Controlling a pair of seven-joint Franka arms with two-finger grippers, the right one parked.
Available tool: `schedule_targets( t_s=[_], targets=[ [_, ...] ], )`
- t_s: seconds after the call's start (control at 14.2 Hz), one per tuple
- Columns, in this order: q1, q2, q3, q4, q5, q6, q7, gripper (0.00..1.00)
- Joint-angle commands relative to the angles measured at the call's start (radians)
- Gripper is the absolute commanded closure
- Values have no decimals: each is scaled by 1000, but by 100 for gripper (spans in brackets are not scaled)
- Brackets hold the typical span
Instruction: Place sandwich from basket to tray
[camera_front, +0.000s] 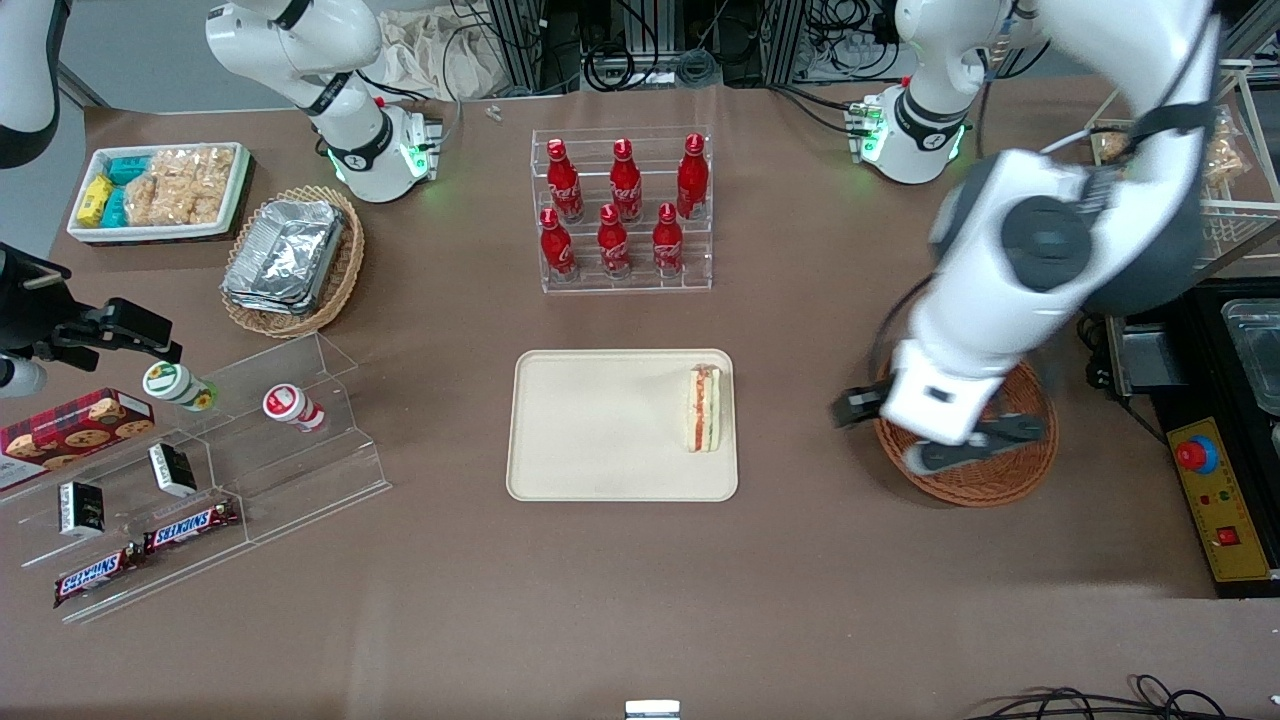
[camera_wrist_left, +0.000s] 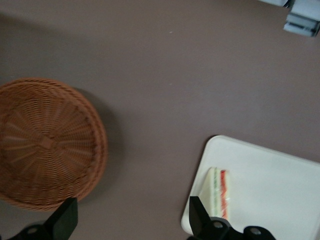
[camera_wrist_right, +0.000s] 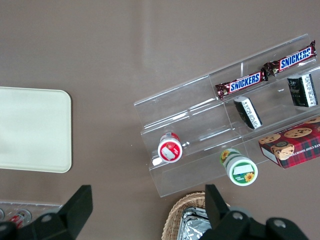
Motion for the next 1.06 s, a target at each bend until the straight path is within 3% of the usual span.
schedule_targets(
  t_s=[0.0, 0.14, 0.42, 0.64, 0.99],
  targets=[
    [77, -109, 3, -14, -74, -174, 219, 0],
    [72, -176, 82, -23, -77, -274, 314, 0],
    [8, -339, 251, -142, -114, -302, 429, 0],
    [8, -404, 267, -198, -109, -301, 443, 0],
    [17, -353, 266, -121, -114, -318, 469, 0]
  ],
)
